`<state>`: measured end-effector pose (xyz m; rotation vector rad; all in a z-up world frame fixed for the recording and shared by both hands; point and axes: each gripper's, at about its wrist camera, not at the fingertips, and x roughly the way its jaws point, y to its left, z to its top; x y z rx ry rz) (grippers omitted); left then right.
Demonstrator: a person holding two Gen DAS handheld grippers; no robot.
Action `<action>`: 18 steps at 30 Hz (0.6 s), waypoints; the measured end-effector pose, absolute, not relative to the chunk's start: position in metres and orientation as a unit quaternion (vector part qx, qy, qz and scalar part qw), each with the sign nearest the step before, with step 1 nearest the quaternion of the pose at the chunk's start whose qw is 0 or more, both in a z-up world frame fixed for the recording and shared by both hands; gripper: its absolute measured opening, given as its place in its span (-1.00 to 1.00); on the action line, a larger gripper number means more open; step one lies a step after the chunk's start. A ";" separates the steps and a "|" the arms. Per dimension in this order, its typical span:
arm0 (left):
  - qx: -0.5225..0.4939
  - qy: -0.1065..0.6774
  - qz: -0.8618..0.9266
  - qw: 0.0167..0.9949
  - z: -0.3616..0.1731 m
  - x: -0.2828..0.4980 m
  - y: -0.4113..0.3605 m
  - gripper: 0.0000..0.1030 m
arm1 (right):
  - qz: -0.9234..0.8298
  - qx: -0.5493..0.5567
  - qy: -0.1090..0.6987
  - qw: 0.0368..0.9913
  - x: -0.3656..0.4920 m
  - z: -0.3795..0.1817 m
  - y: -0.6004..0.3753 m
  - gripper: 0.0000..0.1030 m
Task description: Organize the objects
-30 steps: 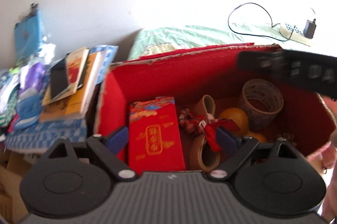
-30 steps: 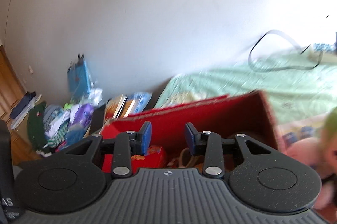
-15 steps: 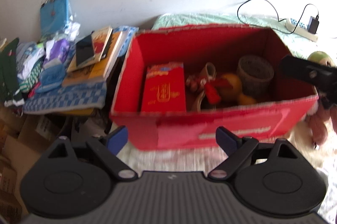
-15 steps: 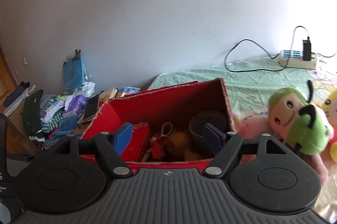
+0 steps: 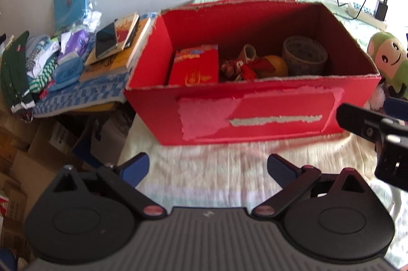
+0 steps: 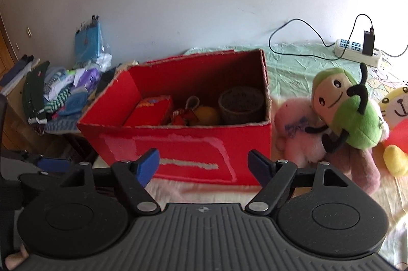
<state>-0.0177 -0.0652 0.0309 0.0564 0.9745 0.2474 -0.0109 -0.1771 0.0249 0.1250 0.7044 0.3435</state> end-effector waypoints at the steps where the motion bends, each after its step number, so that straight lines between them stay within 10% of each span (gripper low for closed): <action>1: 0.026 0.472 0.122 0.873 0.030 -0.017 -0.066 0.86 | 0.167 0.063 0.349 0.920 -0.012 0.024 -0.179 0.35; 18: 0.039 0.473 0.188 0.860 0.058 -0.016 -0.072 0.87 | 0.204 0.085 0.383 0.897 -0.016 0.033 -0.201 0.08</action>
